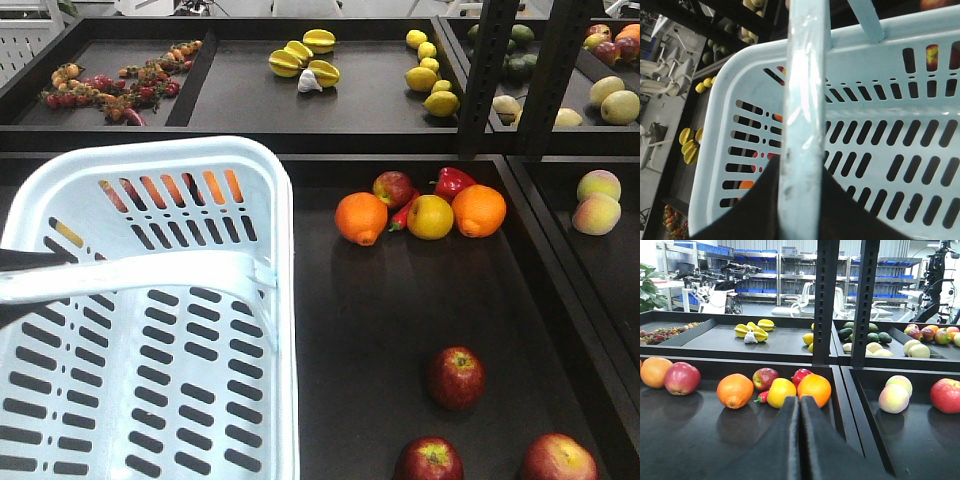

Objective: Pick three apples into basket with both arms
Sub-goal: 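Lower the light-blue basket onto the table with the left gripper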

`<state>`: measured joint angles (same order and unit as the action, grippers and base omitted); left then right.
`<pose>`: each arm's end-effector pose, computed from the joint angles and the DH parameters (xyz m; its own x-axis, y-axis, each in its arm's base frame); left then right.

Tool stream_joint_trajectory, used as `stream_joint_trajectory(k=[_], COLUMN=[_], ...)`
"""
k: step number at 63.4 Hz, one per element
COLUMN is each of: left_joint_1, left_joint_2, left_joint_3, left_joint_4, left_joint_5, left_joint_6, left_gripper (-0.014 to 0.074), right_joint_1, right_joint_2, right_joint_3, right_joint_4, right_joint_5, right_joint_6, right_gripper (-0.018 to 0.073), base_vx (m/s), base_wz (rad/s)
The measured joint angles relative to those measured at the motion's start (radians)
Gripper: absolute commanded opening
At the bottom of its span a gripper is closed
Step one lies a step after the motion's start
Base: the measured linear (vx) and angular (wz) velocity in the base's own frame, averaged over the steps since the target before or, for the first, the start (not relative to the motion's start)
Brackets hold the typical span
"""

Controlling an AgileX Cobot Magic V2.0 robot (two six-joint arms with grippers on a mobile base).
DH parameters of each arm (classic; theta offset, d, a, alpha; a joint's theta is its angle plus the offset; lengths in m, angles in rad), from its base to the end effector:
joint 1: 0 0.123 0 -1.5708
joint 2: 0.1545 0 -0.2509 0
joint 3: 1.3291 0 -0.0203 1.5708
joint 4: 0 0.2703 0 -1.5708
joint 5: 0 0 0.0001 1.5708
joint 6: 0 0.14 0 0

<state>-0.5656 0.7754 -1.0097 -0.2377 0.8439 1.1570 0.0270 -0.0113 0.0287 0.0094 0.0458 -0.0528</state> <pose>0.1728 -0.1389 0.3616 0.3293 0.7704 -0.5459 0.7017 0.1871 0.6874 0.1598 0.0044 0.2012 0.0252 -0.0427 -0.9988 -0.0264 0.9987 -0.0434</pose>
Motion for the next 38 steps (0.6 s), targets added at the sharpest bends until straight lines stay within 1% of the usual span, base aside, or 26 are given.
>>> stream_joint_trajectory(k=[9, 23, 32, 38], left_joint_1=[0.0, 0.0, 0.0, 0.0], left_joint_2=[0.062, 0.186, 0.288, 0.357], left_joint_3=[0.061, 0.112, 0.115, 0.115], left_joint_4=[0.031, 0.031, 0.027, 0.0], left_joint_5=[-0.087, -0.252, -0.304, -0.333], left_joint_6=[0.0, 0.0, 0.011, 0.032], left_gripper=[-0.0006, -0.0006, -0.0006, -0.0006], right_joint_1=[0.0, 0.0, 0.0, 0.0], right_joint_2=[0.0, 0.0, 0.0, 0.0], right_joint_3=[0.0, 0.0, 0.0, 0.0], right_joint_4=[0.0, 0.0, 0.0, 0.0], right_joint_5=[0.0, 0.0, 0.0, 0.0], right_joint_6=[0.0, 0.0, 0.0, 0.0], right_gripper=[-0.0009, -0.0009, -0.0009, -0.0009], base_vx=[0.0, 0.0, 0.0, 0.0], base_wz=[0.0, 0.0, 0.0, 0.0])
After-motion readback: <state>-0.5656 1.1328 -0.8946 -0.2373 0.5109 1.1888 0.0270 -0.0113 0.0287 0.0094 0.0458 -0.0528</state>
